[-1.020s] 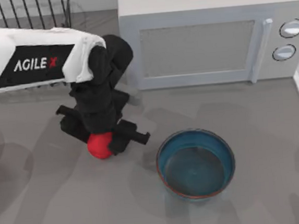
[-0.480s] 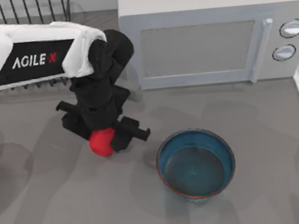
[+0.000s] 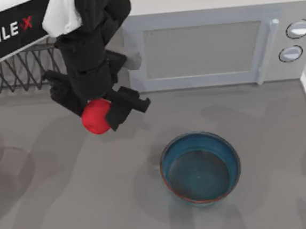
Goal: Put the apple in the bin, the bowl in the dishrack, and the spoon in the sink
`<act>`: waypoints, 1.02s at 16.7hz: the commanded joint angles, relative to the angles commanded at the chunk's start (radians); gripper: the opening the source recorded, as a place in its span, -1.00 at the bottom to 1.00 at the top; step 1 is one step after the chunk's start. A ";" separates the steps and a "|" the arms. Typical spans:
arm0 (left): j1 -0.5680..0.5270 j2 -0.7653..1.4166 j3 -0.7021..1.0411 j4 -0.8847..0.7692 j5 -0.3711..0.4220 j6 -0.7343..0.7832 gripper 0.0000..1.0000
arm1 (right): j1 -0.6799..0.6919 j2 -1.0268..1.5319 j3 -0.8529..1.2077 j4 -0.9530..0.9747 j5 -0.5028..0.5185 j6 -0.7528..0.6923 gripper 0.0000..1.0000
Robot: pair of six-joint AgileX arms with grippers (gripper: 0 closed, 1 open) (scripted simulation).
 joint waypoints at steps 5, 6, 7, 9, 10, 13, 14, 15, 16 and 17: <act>0.002 -0.003 0.001 -0.006 -0.002 0.001 -1.00 | 0.000 0.000 0.000 0.000 0.000 0.000 1.00; 0.015 -0.013 -0.008 -0.014 -0.010 -0.003 -1.00 | 0.000 0.000 0.000 0.000 0.000 0.000 1.00; 0.037 -0.029 -0.021 -0.027 -0.029 -0.009 -1.00 | 0.000 0.000 0.000 0.000 0.000 0.000 1.00; 0.103 -0.067 -0.052 -0.054 -0.098 -0.021 -1.00 | 0.000 0.000 0.000 0.000 0.000 0.000 1.00; 0.144 -0.085 -0.066 -0.066 -0.148 -0.027 -1.00 | 0.000 0.000 0.000 0.000 0.000 0.000 1.00; 0.299 -0.142 -0.098 -0.094 -0.342 -0.045 -1.00 | 0.000 0.000 0.000 0.000 0.000 0.000 1.00; 0.348 -0.164 -0.111 -0.105 -0.396 -0.052 -1.00 | 0.000 0.000 0.000 0.000 0.000 0.000 1.00; 0.390 -0.187 -0.128 -0.119 -0.439 -0.058 -1.00 | 0.000 0.000 0.000 0.000 0.000 0.000 1.00; 0.423 -0.208 -0.146 -0.134 -0.471 -0.065 -1.00 | 0.000 0.000 0.000 0.000 0.000 0.000 1.00; 0.446 -0.226 -0.163 -0.149 -0.492 -0.071 -1.00 | 0.000 0.000 0.000 0.000 0.000 0.000 1.00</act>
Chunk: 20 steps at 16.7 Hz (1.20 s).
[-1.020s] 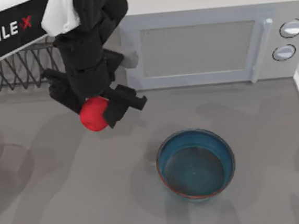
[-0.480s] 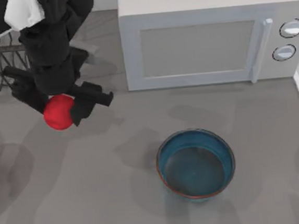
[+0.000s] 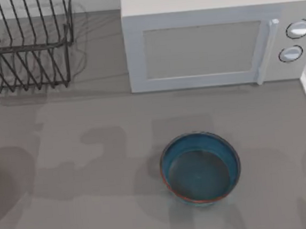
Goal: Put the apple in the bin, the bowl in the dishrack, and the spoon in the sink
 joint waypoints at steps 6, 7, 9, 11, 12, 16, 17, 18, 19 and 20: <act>0.012 -0.008 -0.016 -0.009 -0.012 0.001 -1.00 | 0.000 0.000 0.000 0.000 0.000 0.000 1.00; 0.015 -0.009 -0.029 0.004 -0.013 0.008 -1.00 | 0.000 0.000 0.000 0.000 0.000 0.000 1.00; 0.033 -0.009 -0.080 0.062 -0.014 0.030 -1.00 | 0.000 0.000 0.000 0.000 0.000 0.000 1.00; 0.061 -0.006 -0.146 0.154 -0.017 0.056 -1.00 | 0.000 0.000 0.000 0.000 0.000 0.000 1.00; 0.075 -0.006 -0.180 0.200 -0.018 0.070 -1.00 | 0.000 0.000 0.000 0.000 0.000 0.000 1.00; 0.109 -0.002 -0.258 0.289 -0.020 0.103 -1.00 | 0.000 0.000 0.000 0.000 0.000 0.000 1.00; 0.109 -0.002 -0.258 0.289 -0.020 0.103 -1.00 | 0.000 0.000 0.000 0.000 0.000 0.000 1.00; 0.109 -0.002 -0.258 0.289 -0.020 0.103 -1.00 | 0.000 0.000 0.000 0.000 0.000 0.000 1.00; 0.109 -0.002 -0.258 0.289 -0.020 0.103 -1.00 | 0.000 0.000 0.000 0.000 0.000 0.000 1.00; 0.109 -0.002 -0.258 0.289 -0.020 0.103 -0.85 | 0.000 0.000 0.000 0.000 0.000 0.000 1.00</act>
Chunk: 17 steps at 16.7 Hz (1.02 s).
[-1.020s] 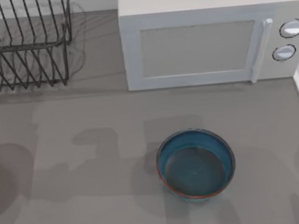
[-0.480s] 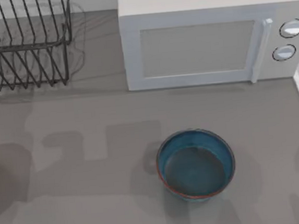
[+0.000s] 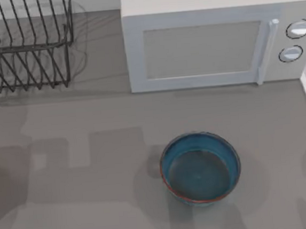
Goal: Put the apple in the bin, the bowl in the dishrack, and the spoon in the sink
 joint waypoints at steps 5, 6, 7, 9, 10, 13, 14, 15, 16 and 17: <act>0.000 0.000 0.000 0.000 0.000 0.000 -0.10 | 0.000 0.000 0.000 0.000 0.000 0.000 1.00; 0.000 0.000 0.000 0.000 0.000 0.000 0.06 | 0.000 0.000 0.000 0.000 0.000 0.000 1.00; 0.000 0.000 0.000 0.000 0.000 0.000 0.21 | 0.000 0.000 0.000 0.000 0.000 0.000 1.00; 0.000 0.000 0.000 0.000 0.000 0.000 0.51 | 0.000 0.000 0.000 0.000 0.000 0.000 1.00; 0.000 0.000 0.000 0.000 0.000 0.000 0.66 | 0.000 0.000 0.000 0.000 0.000 0.000 1.00; 0.000 0.000 0.000 0.000 0.000 0.000 1.00 | 0.000 0.000 0.000 0.000 0.000 0.000 1.00; 0.000 0.000 0.000 0.000 0.000 0.000 1.00 | 0.000 0.000 0.000 0.000 0.000 0.000 1.00; 0.000 0.000 0.000 0.000 0.000 0.000 1.00 | 0.000 0.000 0.000 0.000 0.000 0.000 1.00; 0.000 0.000 0.000 0.000 0.000 0.000 1.00 | 0.000 0.000 0.000 0.000 0.000 0.000 1.00; 0.000 0.000 0.000 0.000 0.000 0.000 1.00 | 0.000 0.000 0.000 0.000 0.000 0.000 1.00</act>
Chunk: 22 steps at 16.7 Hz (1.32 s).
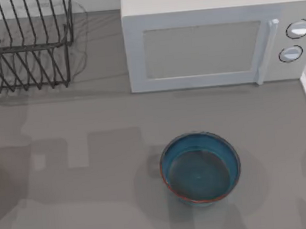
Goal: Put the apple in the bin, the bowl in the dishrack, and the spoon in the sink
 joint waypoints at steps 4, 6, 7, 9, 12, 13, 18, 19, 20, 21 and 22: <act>-0.002 0.000 0.000 0.000 0.000 0.000 1.00 | 0.000 0.000 0.000 0.000 0.000 0.000 1.00; -0.002 -0.010 -0.009 0.006 0.008 0.001 1.00 | 0.000 0.000 0.000 0.000 0.000 0.000 1.00; -0.002 -0.029 -0.027 0.019 0.025 0.002 1.00 | 0.000 0.000 0.000 0.000 0.000 0.000 1.00; -0.003 -0.096 -0.092 0.061 0.074 0.002 1.00 | 0.000 0.000 0.000 0.000 0.000 0.000 1.00; -0.006 -0.262 -0.247 0.162 0.139 -0.012 1.00 | 0.000 0.000 0.000 0.000 0.000 0.000 1.00; -0.007 -0.329 -0.305 0.211 0.157 -0.017 1.00 | 0.000 0.000 0.000 0.000 0.000 0.000 1.00; -0.017 -0.714 -0.520 0.454 0.229 -0.017 1.00 | 0.000 0.000 0.000 0.000 0.000 0.000 1.00; -0.020 -0.818 -0.556 0.495 0.234 -0.012 1.00 | 0.000 0.000 0.000 0.000 0.000 0.000 1.00; -0.022 -0.930 -0.599 0.539 0.242 -0.008 1.00 | 0.000 0.000 0.000 0.000 0.000 0.000 1.00; -0.024 -1.047 -0.650 0.591 0.252 -0.005 1.00 | 0.000 0.000 0.000 0.000 0.000 0.000 1.00; -0.025 -1.160 -0.709 0.650 0.267 -0.002 1.00 | 0.000 0.000 0.000 0.000 0.000 0.000 1.00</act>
